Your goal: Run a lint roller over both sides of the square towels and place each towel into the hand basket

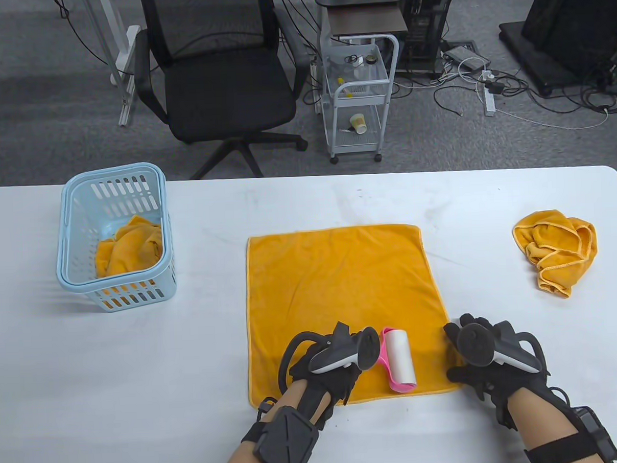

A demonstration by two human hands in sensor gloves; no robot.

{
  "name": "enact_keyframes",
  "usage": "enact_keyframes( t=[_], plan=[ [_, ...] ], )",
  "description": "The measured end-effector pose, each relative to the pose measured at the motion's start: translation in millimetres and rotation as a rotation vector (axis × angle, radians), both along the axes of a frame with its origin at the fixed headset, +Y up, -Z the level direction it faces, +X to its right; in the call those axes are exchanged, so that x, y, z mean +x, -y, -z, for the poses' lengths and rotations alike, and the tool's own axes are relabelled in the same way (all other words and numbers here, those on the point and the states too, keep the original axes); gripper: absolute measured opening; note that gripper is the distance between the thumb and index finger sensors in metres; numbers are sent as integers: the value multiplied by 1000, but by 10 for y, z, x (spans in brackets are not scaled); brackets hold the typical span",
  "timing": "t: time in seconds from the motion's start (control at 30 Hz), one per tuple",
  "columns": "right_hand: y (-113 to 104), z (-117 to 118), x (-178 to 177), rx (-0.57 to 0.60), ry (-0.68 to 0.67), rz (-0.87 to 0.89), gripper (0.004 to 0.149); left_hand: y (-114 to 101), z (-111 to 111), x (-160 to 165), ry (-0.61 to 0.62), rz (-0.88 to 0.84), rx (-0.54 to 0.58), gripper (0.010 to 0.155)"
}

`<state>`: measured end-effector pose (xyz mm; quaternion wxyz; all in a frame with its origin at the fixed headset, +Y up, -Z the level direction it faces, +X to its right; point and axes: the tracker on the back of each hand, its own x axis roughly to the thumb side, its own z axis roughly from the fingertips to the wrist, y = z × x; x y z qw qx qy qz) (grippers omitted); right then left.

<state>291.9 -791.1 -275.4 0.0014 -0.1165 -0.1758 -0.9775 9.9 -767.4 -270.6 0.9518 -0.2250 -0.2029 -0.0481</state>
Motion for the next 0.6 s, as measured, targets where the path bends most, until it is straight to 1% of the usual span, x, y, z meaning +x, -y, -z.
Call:
enact_keyframes(
  t=[0.1,0.17,0.2,0.3,0.33,0.37,0.4,0.43,0.5,0.6],
  plan=[
    [0,1,2,-2,3,1,90,-1,-2,-197,-20,67,-18,54],
    [0,2,3,-4,5,2,90,-47,-16,-484,-41,182,26,51],
    [-1,3,3,-5,6,2,90,-61,-19,-591,-53,213,38,49],
    [-2,4,5,-6,8,0,90,-84,-42,-1022,-129,288,38,46],
    [-2,5,6,-7,8,1,90,-89,-55,-1220,-170,316,44,45],
    [-2,5,6,-8,9,1,90,-91,-63,-1296,-186,331,48,45],
    [-2,5,6,-9,9,1,90,-101,-81,-1490,-216,362,46,44],
    [-2,4,6,-8,9,1,90,-105,-95,-1599,-240,361,42,44],
    [-8,6,8,-13,10,3,90,-108,-124,-1791,-276,382,47,43],
    [-7,8,13,-16,13,7,90,-109,-149,-1952,-301,399,61,43]
  ],
)
